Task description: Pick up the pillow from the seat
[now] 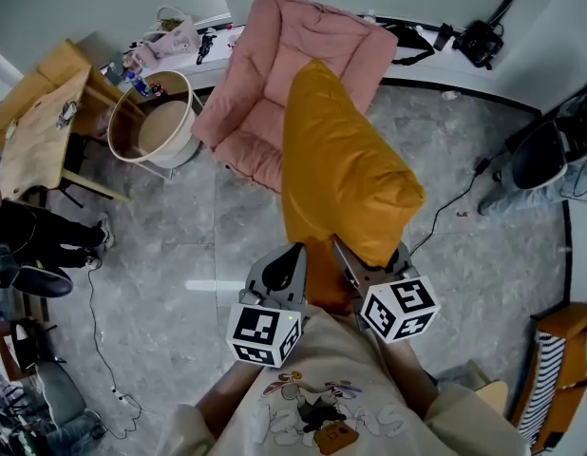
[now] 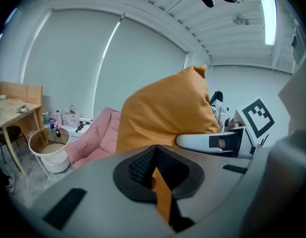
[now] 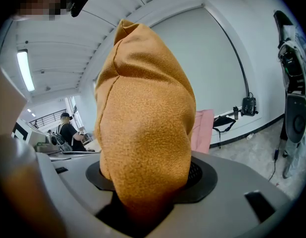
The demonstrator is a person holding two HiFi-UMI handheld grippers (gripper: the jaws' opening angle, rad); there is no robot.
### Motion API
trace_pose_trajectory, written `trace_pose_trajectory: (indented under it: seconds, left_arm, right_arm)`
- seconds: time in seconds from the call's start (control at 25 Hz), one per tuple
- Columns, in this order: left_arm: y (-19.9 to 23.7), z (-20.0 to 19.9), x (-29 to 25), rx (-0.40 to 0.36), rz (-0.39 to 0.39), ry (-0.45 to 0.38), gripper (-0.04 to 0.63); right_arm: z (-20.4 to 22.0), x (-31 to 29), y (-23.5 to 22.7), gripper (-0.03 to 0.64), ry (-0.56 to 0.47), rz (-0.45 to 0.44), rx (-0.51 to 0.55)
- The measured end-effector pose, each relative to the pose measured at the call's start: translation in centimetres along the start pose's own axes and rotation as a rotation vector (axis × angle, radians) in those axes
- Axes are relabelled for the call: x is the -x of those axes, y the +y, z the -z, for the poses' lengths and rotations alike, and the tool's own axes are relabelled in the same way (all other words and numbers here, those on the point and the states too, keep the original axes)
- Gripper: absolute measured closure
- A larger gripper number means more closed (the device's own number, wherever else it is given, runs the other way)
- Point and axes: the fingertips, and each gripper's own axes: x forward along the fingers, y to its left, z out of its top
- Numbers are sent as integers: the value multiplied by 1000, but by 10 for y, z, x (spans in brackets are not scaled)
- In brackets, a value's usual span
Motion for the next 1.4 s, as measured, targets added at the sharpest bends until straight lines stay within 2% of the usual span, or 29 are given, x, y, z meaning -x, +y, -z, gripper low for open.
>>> trace_pose_trajectory:
  seconds: [1.12, 1.4]
  left_arm:
    - [-35, 19, 5, -3, 30, 23, 591]
    - [-35, 23, 8, 10, 17, 16, 591]
  right_arm:
    - [13, 36, -13, 327, -12, -5, -21]
    - [18, 40, -14, 327, -13, -11, -21]
